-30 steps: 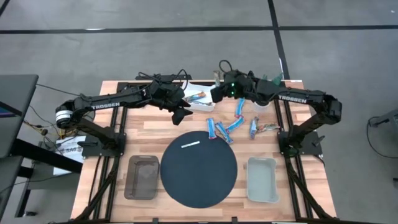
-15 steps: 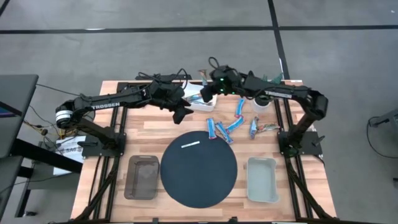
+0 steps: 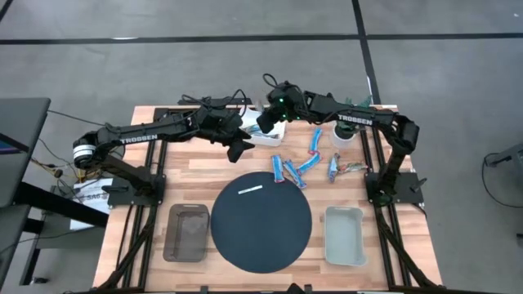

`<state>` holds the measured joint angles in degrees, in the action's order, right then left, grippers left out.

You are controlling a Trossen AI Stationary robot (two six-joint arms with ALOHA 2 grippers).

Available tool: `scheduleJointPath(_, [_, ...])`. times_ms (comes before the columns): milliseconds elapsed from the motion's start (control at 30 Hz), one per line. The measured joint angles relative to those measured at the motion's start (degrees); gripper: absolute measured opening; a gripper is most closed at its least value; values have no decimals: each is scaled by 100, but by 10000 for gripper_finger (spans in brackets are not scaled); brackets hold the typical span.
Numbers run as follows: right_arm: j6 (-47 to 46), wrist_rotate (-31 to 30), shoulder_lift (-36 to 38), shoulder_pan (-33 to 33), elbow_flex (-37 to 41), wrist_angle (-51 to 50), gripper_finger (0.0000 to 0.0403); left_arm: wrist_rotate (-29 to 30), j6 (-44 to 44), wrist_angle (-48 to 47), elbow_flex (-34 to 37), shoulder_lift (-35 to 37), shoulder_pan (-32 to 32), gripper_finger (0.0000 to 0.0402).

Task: Pick and place Granola Bars by type
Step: Put the yellow granola bar into the white bin, then put the blue granola bar into the gray bin

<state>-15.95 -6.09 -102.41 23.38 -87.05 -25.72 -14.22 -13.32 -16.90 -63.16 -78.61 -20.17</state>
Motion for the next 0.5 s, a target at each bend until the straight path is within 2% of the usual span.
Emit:
scheduleJointPath(267, [12, 52, 17, 0, 5, -310, 192, 0, 0, -16, 0, 0, 0, 203])
scheduleJointPath(367, [211, 313, 162, -30, 11, -755, 217, 0, 0, -17, 0, 0, -1, 203])
scheduleJointPath(500, [249, 321, 521, -158, 11, -1658, 231, 1, 0, -19, 0, 0, -1, 203])
